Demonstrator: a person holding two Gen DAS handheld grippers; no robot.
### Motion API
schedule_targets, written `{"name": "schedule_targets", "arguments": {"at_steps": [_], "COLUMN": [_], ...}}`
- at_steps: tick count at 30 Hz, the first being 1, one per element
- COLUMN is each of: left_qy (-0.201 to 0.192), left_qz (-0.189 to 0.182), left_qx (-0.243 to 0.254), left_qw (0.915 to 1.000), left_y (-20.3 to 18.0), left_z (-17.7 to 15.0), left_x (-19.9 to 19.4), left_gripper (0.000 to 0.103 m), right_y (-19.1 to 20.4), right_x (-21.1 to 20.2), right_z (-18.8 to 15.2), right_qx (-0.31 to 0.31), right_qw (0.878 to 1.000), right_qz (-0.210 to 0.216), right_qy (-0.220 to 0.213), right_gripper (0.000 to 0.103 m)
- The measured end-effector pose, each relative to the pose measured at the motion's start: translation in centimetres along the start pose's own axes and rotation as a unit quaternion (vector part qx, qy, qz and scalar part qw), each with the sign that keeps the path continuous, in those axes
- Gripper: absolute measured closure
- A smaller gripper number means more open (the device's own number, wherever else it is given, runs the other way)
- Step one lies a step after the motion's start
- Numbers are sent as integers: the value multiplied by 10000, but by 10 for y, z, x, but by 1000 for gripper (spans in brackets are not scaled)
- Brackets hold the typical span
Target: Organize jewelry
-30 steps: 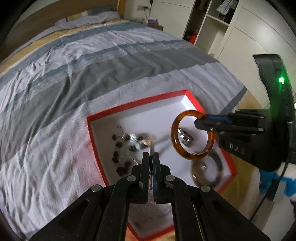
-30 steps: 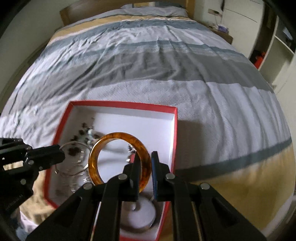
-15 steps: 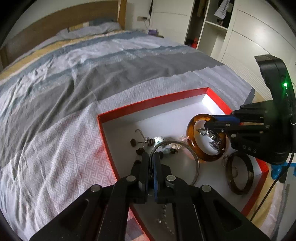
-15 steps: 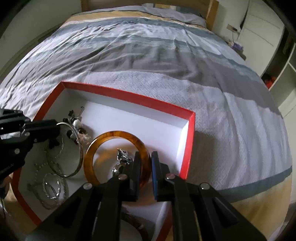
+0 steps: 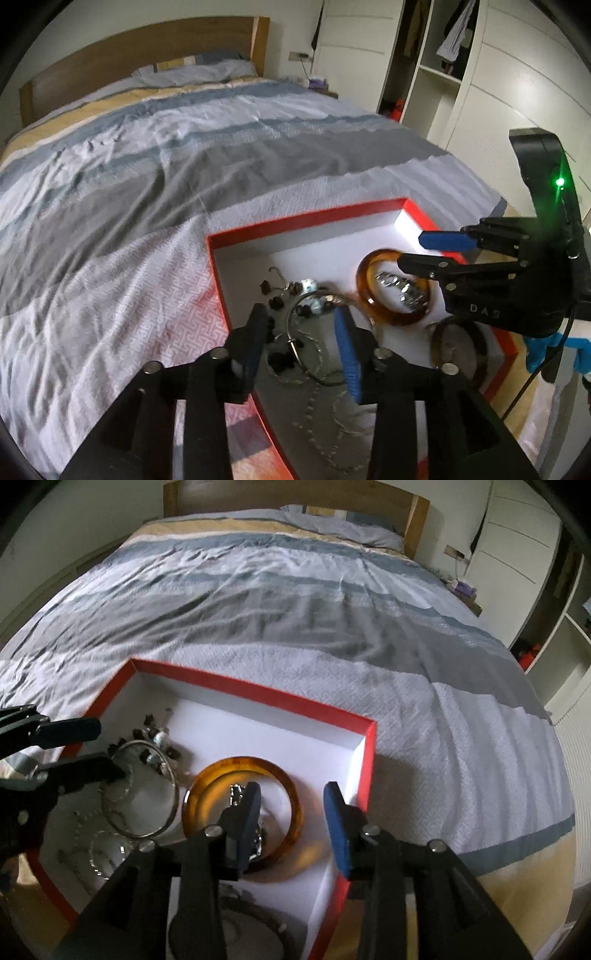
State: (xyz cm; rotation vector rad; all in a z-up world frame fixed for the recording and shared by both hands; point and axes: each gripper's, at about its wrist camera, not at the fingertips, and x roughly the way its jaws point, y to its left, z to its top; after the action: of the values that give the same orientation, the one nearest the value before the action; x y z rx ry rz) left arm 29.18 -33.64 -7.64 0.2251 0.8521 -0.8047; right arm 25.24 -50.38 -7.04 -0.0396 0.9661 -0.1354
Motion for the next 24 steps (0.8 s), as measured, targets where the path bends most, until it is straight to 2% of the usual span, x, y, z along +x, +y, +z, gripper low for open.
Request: {"name": "schedule_targets", "arguments": {"at_steps": [1, 4, 7, 10, 14, 18, 24], "left_qy": [-21, -41, -145, -216, -319, -482, -647], "left_qz": [53, 63, 219, 415, 793, 1130, 1469], "left_qx": [-53, -168, -288, -485, -726, -851, -1071], "left_qw": [10000, 9998, 9992, 9977, 9937, 9888, 9812], "left_y": [-2, -8, -17, -25, -39, -53, -65], "left_z": [0, -2, -10, -23, -45, -71, -119], "left_x": [-7, -27, -57, -93, -150, -202, -261], "left_gripper": [57, 53, 45, 42, 31, 19, 7], "right_y": [0, 3, 11, 24, 54, 75, 99], "right_x": [-8, -32, -62, -94, -138, -176, -212], "right_z": [0, -1, -6, -17, -43, -73, -118], "right_qx": [72, 142, 222, 353, 340, 488, 605], "right_qw": [10000, 9997, 9990, 9979, 9969, 9947, 9941], "right_qz": [22, 28, 121, 283, 515, 695, 671], "right_qy": [-40, -180, -356, -453, -493, -575, -606], "right_gripper": [69, 69, 69, 68, 60, 57, 48]}}
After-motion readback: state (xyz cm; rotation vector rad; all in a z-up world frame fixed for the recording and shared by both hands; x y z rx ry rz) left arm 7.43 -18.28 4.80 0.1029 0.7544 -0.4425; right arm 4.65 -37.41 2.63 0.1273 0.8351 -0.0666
